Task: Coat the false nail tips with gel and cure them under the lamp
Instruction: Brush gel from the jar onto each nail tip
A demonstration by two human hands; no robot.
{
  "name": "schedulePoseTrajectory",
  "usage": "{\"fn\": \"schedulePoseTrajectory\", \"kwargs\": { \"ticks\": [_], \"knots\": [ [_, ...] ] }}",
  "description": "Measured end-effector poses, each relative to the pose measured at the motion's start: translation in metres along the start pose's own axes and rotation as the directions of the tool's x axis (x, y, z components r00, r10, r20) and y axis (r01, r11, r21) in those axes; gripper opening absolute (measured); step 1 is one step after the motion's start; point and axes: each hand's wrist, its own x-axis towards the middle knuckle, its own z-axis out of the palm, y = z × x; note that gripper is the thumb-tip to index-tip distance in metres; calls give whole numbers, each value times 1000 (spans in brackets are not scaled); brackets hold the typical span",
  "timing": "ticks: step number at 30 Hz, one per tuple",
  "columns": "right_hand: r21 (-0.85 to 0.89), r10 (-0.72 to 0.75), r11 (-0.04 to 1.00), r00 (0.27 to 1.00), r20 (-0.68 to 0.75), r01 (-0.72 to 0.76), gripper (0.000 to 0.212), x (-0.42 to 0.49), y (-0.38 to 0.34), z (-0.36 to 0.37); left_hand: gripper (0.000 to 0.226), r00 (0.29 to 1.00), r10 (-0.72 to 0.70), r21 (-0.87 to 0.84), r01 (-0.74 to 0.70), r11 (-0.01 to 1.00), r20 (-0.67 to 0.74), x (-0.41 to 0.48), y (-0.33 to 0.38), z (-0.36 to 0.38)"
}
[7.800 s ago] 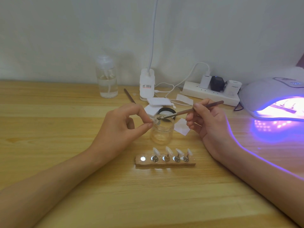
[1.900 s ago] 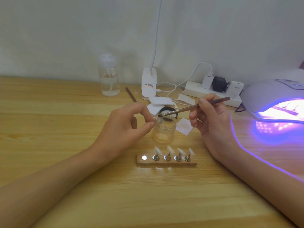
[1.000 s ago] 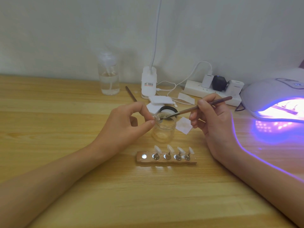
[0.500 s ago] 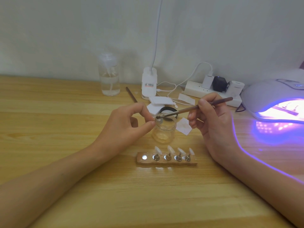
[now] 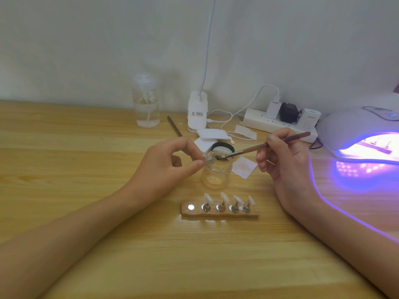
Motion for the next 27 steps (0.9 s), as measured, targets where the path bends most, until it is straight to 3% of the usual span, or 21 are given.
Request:
{"fn": "schedulePoseTrajectory", "kwargs": {
  "ticks": [3,5,8,12,21,27],
  "knots": [
    [19,30,999,999,-22,-29,21,0,-1,-1,11,995,-93,-29,94,995,32,8,9,-14],
    [26,44,999,999,-31,-43,22,1,-1,-1,9,981,-114,-54,123,991,155,12,17,-29],
    [29,48,998,998,-29,-47,23,1,-1,-1,13,930,-62,-39,81,996,363,10,22,-43],
    [34,47,998,999,-24,-46,23,1,0,0,9,863,-24,4,26,1000,505,-5,12,-39],
    [30,69,997,997,-30,-68,20,0,-2,2,7,877,24,-17,-18,1000,480,-15,-5,-30],
    [40,72,997,997,-18,-71,18,1,-1,2,10,856,-29,43,8,999,517,-15,-4,-33]
  ]
}}
